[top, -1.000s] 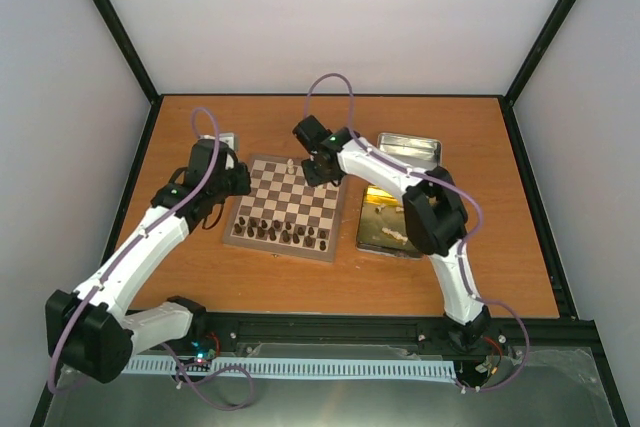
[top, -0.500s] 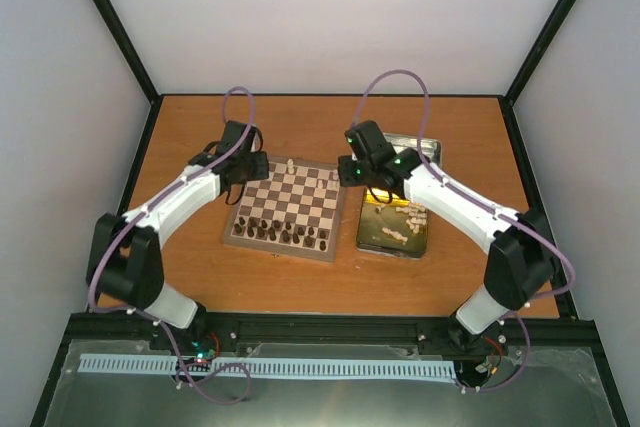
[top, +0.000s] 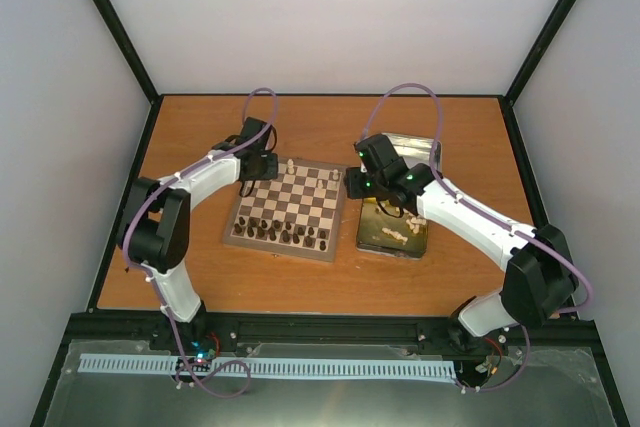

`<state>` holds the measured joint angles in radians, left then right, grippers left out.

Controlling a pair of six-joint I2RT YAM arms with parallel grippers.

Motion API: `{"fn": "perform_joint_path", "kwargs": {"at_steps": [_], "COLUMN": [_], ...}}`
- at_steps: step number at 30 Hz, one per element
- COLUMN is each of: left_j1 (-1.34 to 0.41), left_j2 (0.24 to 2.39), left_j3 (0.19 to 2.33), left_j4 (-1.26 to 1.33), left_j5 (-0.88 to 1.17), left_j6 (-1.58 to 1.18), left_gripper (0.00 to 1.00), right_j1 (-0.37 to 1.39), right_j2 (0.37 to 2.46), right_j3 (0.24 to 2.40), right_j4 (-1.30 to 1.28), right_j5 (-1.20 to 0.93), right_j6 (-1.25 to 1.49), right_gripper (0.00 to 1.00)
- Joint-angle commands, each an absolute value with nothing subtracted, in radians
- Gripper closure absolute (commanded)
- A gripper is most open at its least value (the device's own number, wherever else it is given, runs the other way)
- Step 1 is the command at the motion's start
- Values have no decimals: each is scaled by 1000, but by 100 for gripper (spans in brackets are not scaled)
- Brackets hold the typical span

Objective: Set up the chess pieces on the board
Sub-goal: Place the chess piece on the chessboard, then adjust the chess piece on the chessboard.

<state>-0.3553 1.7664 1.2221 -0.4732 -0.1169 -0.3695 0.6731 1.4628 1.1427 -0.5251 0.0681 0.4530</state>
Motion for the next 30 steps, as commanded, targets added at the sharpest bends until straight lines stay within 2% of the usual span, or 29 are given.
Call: {"fn": "perform_joint_path", "kwargs": {"at_steps": [1,6,12,14,16,19,27,30], "left_j1": [-353,-353,-351,-351,-351,-350,-349,-349], "left_j2": [1801,1819,1777,1763,1758,1769,1827,1841], "left_j3": [1247,1240,1265,1284,1298,1294,1307,1315], "left_j4": [-500,-515,-533,-542,-547,-543,-557,-562], "left_j5": [-128,-145,-131,-128,-124,-119,-121,-119], "left_j6": [-350,-361,-353,-352,-351,-351,-357,-356], "left_gripper": [96,89,56,49,47,47,68,71], "right_j1": [673,673,674,673,673,673,672,672], "right_j2": [1444,1441,1427,1423,1423,1424,1412,1405], "right_j3": [1132,1125,1117,1117,1113,1109,1099,1097], "right_j4": [-497,-495,-492,-490,-489,-489,-494,-494], "right_j5": [76,69,69,70,70,67,79,85], "right_j6": [454,457,459,457,457,457,454,455], "right_gripper": [52,52,52,52,52,52,52,52]}}
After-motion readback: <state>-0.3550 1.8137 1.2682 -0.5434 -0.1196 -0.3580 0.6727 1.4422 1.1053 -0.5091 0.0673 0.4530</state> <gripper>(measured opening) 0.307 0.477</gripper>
